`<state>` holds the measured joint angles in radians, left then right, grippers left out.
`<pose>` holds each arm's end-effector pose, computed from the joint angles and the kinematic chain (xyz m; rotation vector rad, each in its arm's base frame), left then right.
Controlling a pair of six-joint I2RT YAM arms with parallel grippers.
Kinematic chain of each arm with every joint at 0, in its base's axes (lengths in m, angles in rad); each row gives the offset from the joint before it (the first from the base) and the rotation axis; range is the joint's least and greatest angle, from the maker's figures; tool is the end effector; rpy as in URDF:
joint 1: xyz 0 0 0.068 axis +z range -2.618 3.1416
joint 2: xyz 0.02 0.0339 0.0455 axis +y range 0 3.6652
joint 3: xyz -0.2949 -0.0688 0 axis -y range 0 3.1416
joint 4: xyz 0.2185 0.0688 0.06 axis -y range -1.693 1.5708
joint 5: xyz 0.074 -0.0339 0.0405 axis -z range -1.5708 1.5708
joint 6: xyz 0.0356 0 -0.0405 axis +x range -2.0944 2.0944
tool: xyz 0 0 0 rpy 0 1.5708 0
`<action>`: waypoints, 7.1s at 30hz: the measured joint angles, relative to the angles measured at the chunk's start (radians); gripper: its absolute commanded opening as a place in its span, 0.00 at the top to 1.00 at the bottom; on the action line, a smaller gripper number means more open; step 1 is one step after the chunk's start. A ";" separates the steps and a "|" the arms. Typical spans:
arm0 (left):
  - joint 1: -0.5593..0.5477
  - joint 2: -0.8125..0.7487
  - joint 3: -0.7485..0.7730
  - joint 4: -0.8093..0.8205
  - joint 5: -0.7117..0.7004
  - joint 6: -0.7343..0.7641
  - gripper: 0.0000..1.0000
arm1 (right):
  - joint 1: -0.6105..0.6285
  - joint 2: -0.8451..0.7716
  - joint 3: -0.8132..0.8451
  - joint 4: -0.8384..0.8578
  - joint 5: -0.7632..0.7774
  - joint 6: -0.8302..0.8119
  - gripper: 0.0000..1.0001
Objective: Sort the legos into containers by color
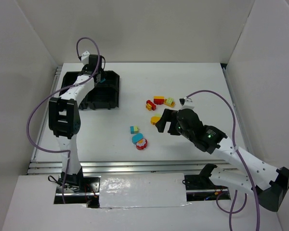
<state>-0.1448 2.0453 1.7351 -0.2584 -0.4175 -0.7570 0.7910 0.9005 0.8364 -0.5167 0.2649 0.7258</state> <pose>0.4681 -0.0537 0.3089 -0.8540 1.9042 -0.0996 0.1116 0.0996 0.3310 0.0858 2.1885 0.5998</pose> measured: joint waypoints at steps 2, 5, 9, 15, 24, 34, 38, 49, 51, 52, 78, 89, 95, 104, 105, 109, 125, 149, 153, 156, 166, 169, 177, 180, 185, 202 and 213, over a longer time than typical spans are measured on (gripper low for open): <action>0.006 0.034 0.034 0.006 0.005 0.000 0.47 | 0.000 0.011 0.000 0.000 -0.002 -0.006 0.00; 0.016 0.072 0.076 0.013 0.012 0.006 0.28 | 0.000 0.031 0.000 0.000 -0.007 -0.011 0.00; 0.022 0.099 0.112 0.018 0.023 0.004 0.15 | -0.002 0.050 0.000 0.001 -0.017 -0.015 0.00; 0.029 0.112 0.143 0.014 0.031 -0.005 0.11 | -0.003 0.055 0.000 0.006 -0.018 -0.018 0.00; 0.026 0.017 0.047 -0.031 0.010 -0.006 0.05 | -0.004 0.088 0.000 0.033 -0.027 -0.021 0.00; -0.241 -0.589 -0.198 -0.230 -0.052 0.004 0.01 | 0.008 0.415 0.100 0.046 -0.015 -0.031 0.00; -0.301 -0.880 -0.470 -0.260 -0.012 -0.015 0.01 | 0.042 0.566 0.175 0.042 -0.015 -0.045 0.00; -0.289 -1.303 -0.827 -0.455 0.093 0.092 0.01 | 0.106 0.789 0.283 0.102 -0.174 -0.309 0.01; -0.292 -1.345 -0.837 -0.454 0.108 0.107 0.00 | 0.106 0.813 0.296 0.105 -0.204 -0.359 0.01; -0.293 -1.362 -0.841 -0.448 0.118 0.117 0.01 | 0.106 0.832 0.311 0.101 -0.221 -0.383 0.01; -0.295 -1.297 -0.843 -0.430 0.199 0.156 0.00 | 0.178 0.850 0.208 0.134 -0.227 -0.435 0.57; -0.295 -1.239 -0.874 -0.385 0.298 0.150 0.01 | 0.193 0.542 0.031 0.249 -0.208 -0.421 0.77; -0.299 -1.165 -0.980 -0.189 0.637 0.098 0.00 | 0.230 0.340 -0.016 0.293 -0.208 -0.409 0.77; -0.385 -1.061 -1.038 0.099 0.877 -0.058 0.02 | 0.317 0.259 -0.019 0.252 -0.117 -0.403 0.76; -0.394 -1.051 -1.038 0.113 0.883 -0.064 0.03 | 0.327 0.259 -0.018 0.253 -0.110 -0.403 0.76; -0.402 -1.028 -1.038 0.137 0.893 -0.089 0.02 | 0.343 0.267 -0.018 0.244 -0.072 -0.397 0.78; -0.410 -1.065 -1.030 0.100 0.808 -0.109 0.01 | 0.348 0.254 -0.019 0.258 -0.009 -0.370 0.86; -0.413 -1.146 -0.984 -0.024 0.644 -0.105 0.00 | 0.329 0.268 -0.040 0.296 0.038 -0.344 0.94; -0.413 -1.162 -0.985 -0.080 0.551 -0.103 0.01 | 0.305 0.270 -0.048 0.290 0.045 -0.322 0.94; -0.413 -1.178 -0.981 -0.160 0.446 -0.105 0.01 | 0.281 0.270 -0.052 0.288 0.047 -0.305 0.93; -0.347 -0.987 -0.897 -0.433 0.100 -0.167 0.00 | 0.255 0.288 -0.057 0.259 0.047 -0.250 0.93; -0.342 -0.954 -0.895 -0.499 0.035 -0.198 0.01 | 0.255 0.291 -0.057 0.247 0.045 -0.243 0.92; -0.251 -0.945 -0.953 -0.523 -0.021 -0.235 0.03 | 0.255 0.274 -0.059 0.247 0.026 -0.243 0.91; -0.229 -0.904 -0.999 -0.497 -0.001 -0.222 0.02 | 0.255 0.251 -0.059 0.247 0.019 -0.243 0.90; -0.220 -0.853 -1.053 -0.455 0.027 -0.221 0.03 | 0.255 0.216 -0.069 0.248 0.006 -0.243 0.90; -0.218 -0.791 -1.134 -0.326 0.051 -0.298 0.15 | 0.255 0.200 -0.117 0.248 -0.027 -0.243 0.89; -0.218 -0.813 -1.139 -0.299 0.080 -0.290 0.97 | 0.253 0.200 -0.117 0.248 -0.030 -0.243 0.89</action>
<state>-0.3630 1.2327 0.5964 -0.5575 -0.3370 -1.0470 1.0443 1.1000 0.7189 -0.2687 0.2348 0.4831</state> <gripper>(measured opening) 0.493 0.692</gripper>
